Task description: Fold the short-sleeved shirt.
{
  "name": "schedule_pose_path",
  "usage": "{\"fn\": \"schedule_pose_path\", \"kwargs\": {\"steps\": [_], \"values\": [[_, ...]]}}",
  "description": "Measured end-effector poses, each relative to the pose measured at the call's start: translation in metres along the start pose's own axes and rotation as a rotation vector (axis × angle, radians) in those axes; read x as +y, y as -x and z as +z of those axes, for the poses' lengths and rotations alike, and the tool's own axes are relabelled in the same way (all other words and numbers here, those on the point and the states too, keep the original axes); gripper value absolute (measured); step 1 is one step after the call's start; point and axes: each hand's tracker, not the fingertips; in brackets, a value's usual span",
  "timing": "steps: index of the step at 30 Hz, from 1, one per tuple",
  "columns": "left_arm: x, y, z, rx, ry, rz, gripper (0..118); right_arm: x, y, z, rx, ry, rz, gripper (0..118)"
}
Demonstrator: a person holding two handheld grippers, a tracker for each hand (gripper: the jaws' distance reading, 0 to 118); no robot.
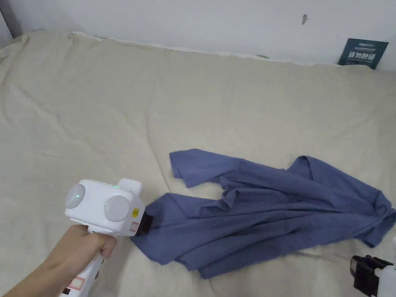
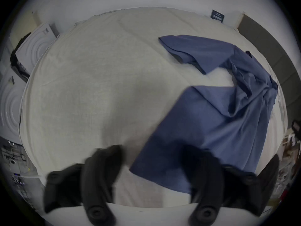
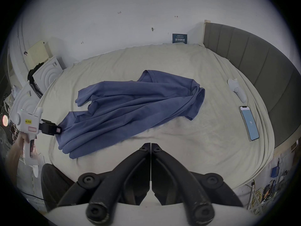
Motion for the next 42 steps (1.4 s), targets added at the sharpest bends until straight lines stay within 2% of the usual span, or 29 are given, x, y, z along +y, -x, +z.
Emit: {"fn": "schedule_pose_path", "kwargs": {"steps": [1, 2, 6, 10, 12, 15, 16, 18, 19, 20, 21, 22, 25, 27, 28, 29, 34, 37, 38, 39, 40, 41, 42], "values": [[-0.002, 0.001, 0.006, -0.045, -0.012, 0.038, 17, 0.001, 0.001, -0.002, -0.001, 0.001, 0.002, 0], [-0.005, 0.002, 0.013, -0.073, -0.032, 0.059, 2, 0.003, 0.002, -0.004, -0.001, 0.003, 0.003, 0], [-0.010, 0.008, 0.020, -0.106, -0.003, 0.048, 2, 0.018, 0.015, -0.017, 0.014, 0.011, 0.025, 0], [-0.018, 0.023, 0.016, -0.183, 0.015, 0.113, 2, 0.054, 0.042, -0.046, 0.017, 0.004, 0.098, 0], [-0.023, 0.025, 0.013, -0.189, 0.023, 0.118, 2, 0.080, 0.059, -0.067, 0.026, -0.006, 0.171, 0], [-0.030, 0.029, 0.007, -0.238, 0.030, 0.138, 2, 0.126, 0.085, -0.108, 0.026, 0.015, 0.243, 0], [-0.031, 0.031, 0.005, -0.250, 0.029, 0.138, 2, 0.143, 0.093, -0.124, 0.020, 0.009, 0.230, 0], [-0.032, 0.034, 0.003, -0.257, 0.017, 0.131, 2, 0.174, 0.108, -0.156, 0.020, 0.052, 0.288, 2], [-0.033, 0.033, 0.002, -0.267, 0.016, 0.127, 2, 0.188, 0.116, -0.172, -0.003, 0.068, 0.314, 24], [-0.033, 0.034, 0.001, -0.276, 0.015, 0.125, 2, 0.200, 0.123, -0.187, -0.019, 0.083, 0.337, 82], [-0.034, 0.037, 0.001, -0.283, 0.009, 0.128, 2, 0.214, 0.127, -0.208, 0.053, 0.138, 0.324, 115], [-0.033, 0.039, 0.000, -0.289, 0.005, 0.129, 2, 0.222, 0.127, -0.222, 0.128, 0.208, 0.313, 118], [-0.034, 0.040, -0.002, -0.304, 0.005, 0.126, 2, 0.236, 0.141, -0.227, 0.150, 0.293, 0.252, 118], [-0.033, 0.041, -0.004, -0.310, 0.002, 0.129, 2, 0.243, 0.150, -0.229, 0.095, 0.266, 0.241, 118], [-0.034, 0.041, -0.005, -0.315, 0.005, 0.136, 2, 0.248, 0.152, -0.266, 0.082, 0.261, 0.252, 118], [-0.033, 0.042, -0.006, -0.320, 0.007, 0.141, 2, 0.249, 0.155, -0.275, 0.078, 0.271, 0.273, 118], [-0.032, 0.041, -0.006, -0.318, 0.007, 0.136, 2, 0.228, 0.175, -0.286, 0.060, 0.336, 0.481, 118], [-0.032, 0.038, -0.007, -0.311, 0.008, 0.133, 2, 0.209, 0.182, -0.290, 0.048, 0.377, 0.569, 116], [-0.032, 0.039, -0.007, -0.310, 0.007, 0.134, 2, 0.205, 0.183, -0.290, 0.050, 0.372, 0.579, 101], [-0.032, 0.038, -0.007, -0.309, 0.008, 0.135, 2, 0.202, 0.184, -0.288, 0.067, 0.373, 0.572, 72], [-0.032, 0.038, -0.007, -0.310, 0.008, 0.137, 2, 0.204, 0.184, -0.291, 0.119, 0.385, 0.539, 60], [-0.032, 0.039, -0.007, -0.310, 0.010, 0.138, 2, 0.205, 0.186, -0.289, 0.079, 0.367, 0.552, 43], [-0.032, 0.039, -0.007, -0.311, 0.012, 0.144, 2, 0.209, 0.186, -0.286, 0.158, 0.369, 0.557, 4]]}}
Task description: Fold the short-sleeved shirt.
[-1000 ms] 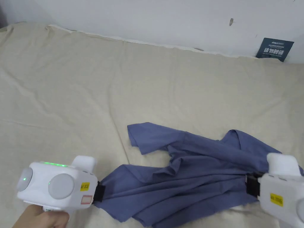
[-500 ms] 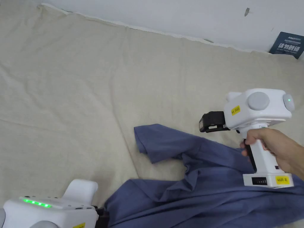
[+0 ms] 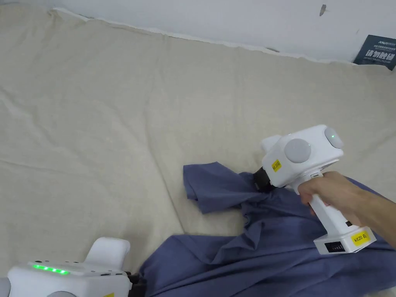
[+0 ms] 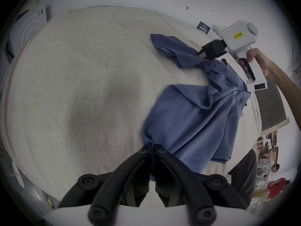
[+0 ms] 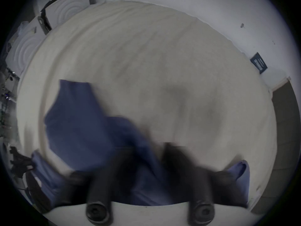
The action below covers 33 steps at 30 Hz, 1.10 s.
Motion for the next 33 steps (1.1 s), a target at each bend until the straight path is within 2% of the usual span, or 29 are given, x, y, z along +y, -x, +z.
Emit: {"fn": "schedule_pose_path", "kwargs": {"steps": [1, 2, 3, 5, 8, 11, 15, 22, 26, 29, 33], "values": [[0.000, -0.001, 0.000, 0.000, 0.003, 0.004, 2, 0.001, 0.003, 0.004, -0.074, -0.010, -0.003, 2], [0.001, -0.001, 0.001, 0.002, 0.007, 0.005, 2, -0.001, 0.005, 0.010, -0.090, -0.031, 0.009, 2], [0.001, -0.002, 0.002, 0.006, 0.009, 0.005, 2, -0.001, 0.005, 0.015, -0.063, -0.023, 0.016, 2], [0.002, -0.005, 0.005, 0.013, 0.013, 0.005, 2, -0.003, 0.001, 0.030, -0.083, -0.056, 0.023, 2], [0.003, -0.009, 0.015, 0.022, 0.001, 0.015, 2, -0.015, -0.010, 0.065, -0.073, -0.123, -0.037, 2], [0.009, -0.012, 0.033, 0.025, -0.032, 0.038, 2, -0.027, -0.028, 0.108, -0.107, -0.179, -0.071, 2], [0.028, -0.021, 0.070, 0.084, -0.124, 0.031, 2, -0.056, -0.057, 0.183, -0.184, -0.296, -0.150, 2], [0.093, -0.058, 0.164, 0.183, -0.321, -0.046, 2, -0.132, -0.118, 0.341, -0.286, -0.515, -0.363, 2], [0.133, -0.087, 0.227, 0.121, -0.454, -0.031, 2, -0.176, -0.142, 0.422, -0.207, -0.666, -0.519, 2], [0.158, -0.120, 0.276, 0.100, -0.546, -0.044, 2, -0.198, -0.143, 0.473, -0.201, -0.771, -0.572, 2], [0.180, -0.169, 0.338, 0.180, -0.678, -0.115, 2, -0.208, -0.135, 0.526, -0.238, -0.863, -0.557, 2]]}}
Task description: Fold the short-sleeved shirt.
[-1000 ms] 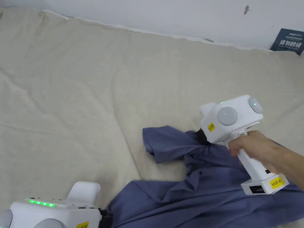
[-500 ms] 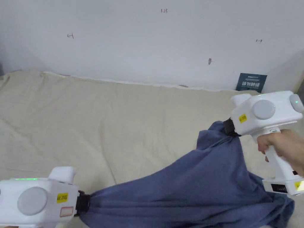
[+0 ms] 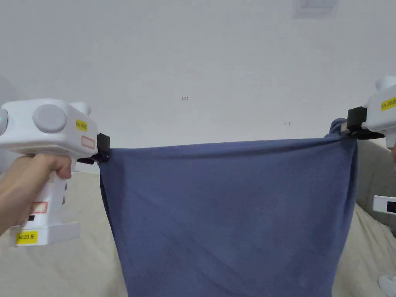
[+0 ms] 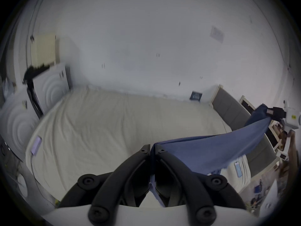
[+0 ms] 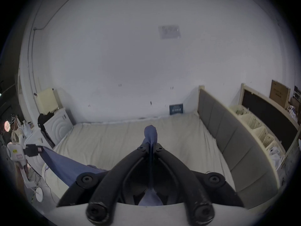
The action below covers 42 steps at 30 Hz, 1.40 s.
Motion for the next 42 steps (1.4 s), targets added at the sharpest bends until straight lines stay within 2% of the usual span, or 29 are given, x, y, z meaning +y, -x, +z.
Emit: {"fn": "schedule_pose_path", "kwargs": {"steps": [7, 18, 26, 37, 42], "values": [[0.078, -0.022, 0.042, 0.052, -0.126, -0.004, 2, 0.052, 0.024, 0.036, -0.040, -0.130, 0.067, 2], [0.121, -0.025, 0.017, 0.119, -0.193, 0.014, 2, 0.093, 0.052, 0.024, -0.091, -0.205, 0.092, 2], [0.159, -0.034, -0.028, 0.144, -0.225, -0.012, 2, 0.124, 0.048, -0.040, -0.128, -0.198, 0.101, 2], [0.217, -0.045, -0.142, 0.215, -0.240, -0.031, 2, 0.167, 0.056, -0.171, -0.169, -0.189, 0.138, 3], [0.230, -0.045, -0.198, 0.252, -0.247, -0.023, 2, 0.171, 0.061, -0.226, -0.191, -0.179, 0.180, 3]]}}
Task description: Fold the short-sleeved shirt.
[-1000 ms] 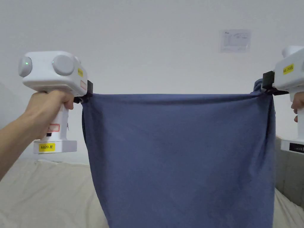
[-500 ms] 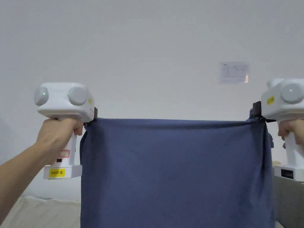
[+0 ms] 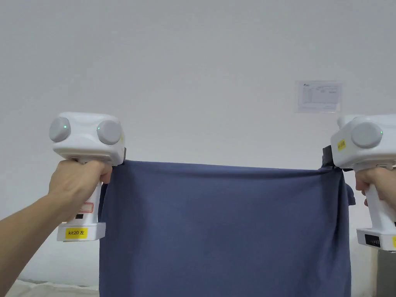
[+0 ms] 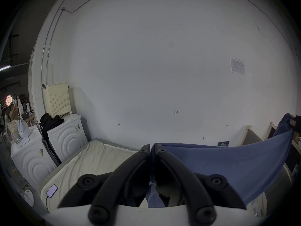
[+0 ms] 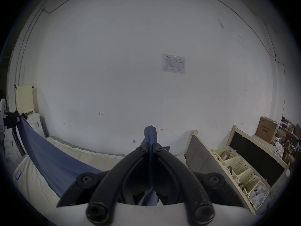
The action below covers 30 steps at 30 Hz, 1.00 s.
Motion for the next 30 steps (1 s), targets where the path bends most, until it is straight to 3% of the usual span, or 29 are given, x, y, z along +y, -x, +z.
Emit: {"fn": "schedule_pose_path", "kwargs": {"steps": [8, 12, 16, 17, 20, 23, 25, 30], "values": [[-0.065, -0.016, -0.072, 0.036, 0.019, 0.001, 2, -0.061, 0.019, -0.071, -0.006, 0.085, 0.016, 3], [-0.141, -0.016, -0.106, 0.012, 0.166, -0.006, 2, -0.136, 0.024, -0.098, 0.017, 0.200, 0.040, 3], [-0.241, -0.015, -0.123, -0.014, 0.312, 0.003, 2, -0.237, 0.025, -0.109, 0.048, 0.324, -0.009, 3], [-0.263, -0.013, -0.123, -0.015, 0.359, 0.005, 2, -0.261, 0.026, -0.108, 0.048, 0.370, 0.009, 3], [-0.339, -0.002, -0.112, -0.029, 0.464, 0.024, 2, -0.338, 0.024, -0.089, 0.066, 0.458, 0.002, 3], [-0.407, 0.013, -0.080, -0.042, 0.580, -0.029, 2, -0.409, 0.011, -0.058, 0.102, 0.520, -0.119, 3], [-0.450, 0.027, -0.050, -0.052, 0.638, -0.048, 2, -0.454, 0.004, -0.030, 0.071, 0.599, -0.107, 3], [-0.518, 0.065, 0.024, -0.074, 0.760, -0.038, 2, -0.517, -0.018, 0.057, 0.079, 0.664, -0.185, 3]]}}
